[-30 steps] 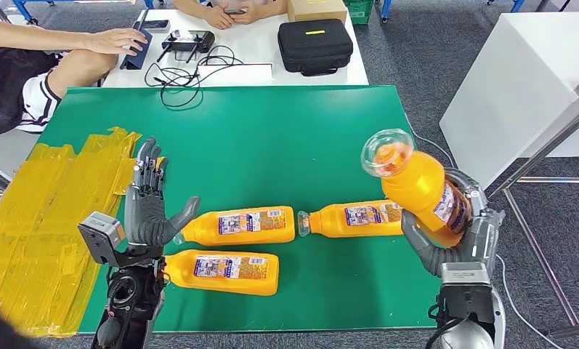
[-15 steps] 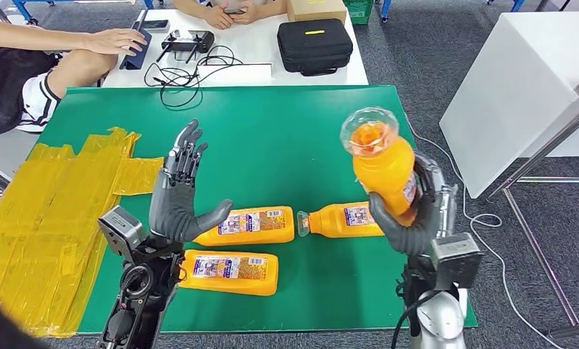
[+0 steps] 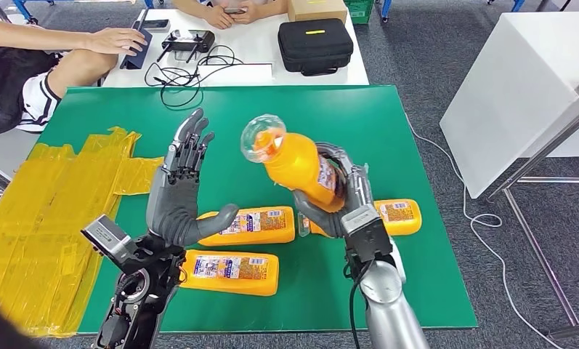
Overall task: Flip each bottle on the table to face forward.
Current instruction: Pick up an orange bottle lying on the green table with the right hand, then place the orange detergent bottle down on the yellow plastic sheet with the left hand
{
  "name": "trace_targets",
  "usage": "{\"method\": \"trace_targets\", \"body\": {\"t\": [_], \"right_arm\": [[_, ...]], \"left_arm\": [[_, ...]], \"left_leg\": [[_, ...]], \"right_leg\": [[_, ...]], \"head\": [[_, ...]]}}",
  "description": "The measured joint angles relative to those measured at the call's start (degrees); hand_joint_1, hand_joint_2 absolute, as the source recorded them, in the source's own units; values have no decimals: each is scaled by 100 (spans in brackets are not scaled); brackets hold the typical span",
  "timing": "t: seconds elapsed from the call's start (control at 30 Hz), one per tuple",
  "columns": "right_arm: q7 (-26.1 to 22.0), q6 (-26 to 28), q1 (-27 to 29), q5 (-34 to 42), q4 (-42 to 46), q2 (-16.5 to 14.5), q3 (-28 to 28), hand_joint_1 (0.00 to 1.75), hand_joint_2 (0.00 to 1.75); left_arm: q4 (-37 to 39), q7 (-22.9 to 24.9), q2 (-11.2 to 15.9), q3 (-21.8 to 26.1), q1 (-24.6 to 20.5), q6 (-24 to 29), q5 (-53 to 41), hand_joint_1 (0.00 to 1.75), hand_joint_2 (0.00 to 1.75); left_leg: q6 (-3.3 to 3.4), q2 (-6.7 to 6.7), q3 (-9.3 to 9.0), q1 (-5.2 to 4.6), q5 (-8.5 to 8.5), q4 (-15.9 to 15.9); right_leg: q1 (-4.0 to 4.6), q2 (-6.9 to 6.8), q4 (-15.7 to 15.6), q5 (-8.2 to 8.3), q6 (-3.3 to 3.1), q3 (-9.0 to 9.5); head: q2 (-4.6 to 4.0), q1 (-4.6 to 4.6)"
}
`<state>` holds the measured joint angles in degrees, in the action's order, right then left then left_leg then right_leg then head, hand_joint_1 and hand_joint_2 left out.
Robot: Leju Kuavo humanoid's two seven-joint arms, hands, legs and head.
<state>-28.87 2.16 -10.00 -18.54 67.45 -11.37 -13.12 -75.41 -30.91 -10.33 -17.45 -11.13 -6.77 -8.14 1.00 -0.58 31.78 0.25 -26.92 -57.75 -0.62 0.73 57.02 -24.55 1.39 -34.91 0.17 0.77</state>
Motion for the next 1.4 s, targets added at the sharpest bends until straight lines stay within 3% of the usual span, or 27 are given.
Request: {"method": "trace_targets", "body": {"t": [0.53, 1.4], "right_arm": [[-45, 282, -82, -360, 51, -14, -1135, 175, 175], [-45, 447, -293, -73, -305, 55, -1394, 175, 175]], "left_arm": [[69, 40, 65, 16, -4, 255, 100, 0, 175], [221, 75, 100, 121, 189, 241, 67, 0, 175]], "left_leg": [[0, -2, 0, -1, 0, 0], [0, -2, 0, -1, 0, 0]], "right_leg": [[-1, 0, 0, 0, 0, 0], [0, -1, 0, 0, 0, 0]], "head": [[0, -1], [0, -1]]}}
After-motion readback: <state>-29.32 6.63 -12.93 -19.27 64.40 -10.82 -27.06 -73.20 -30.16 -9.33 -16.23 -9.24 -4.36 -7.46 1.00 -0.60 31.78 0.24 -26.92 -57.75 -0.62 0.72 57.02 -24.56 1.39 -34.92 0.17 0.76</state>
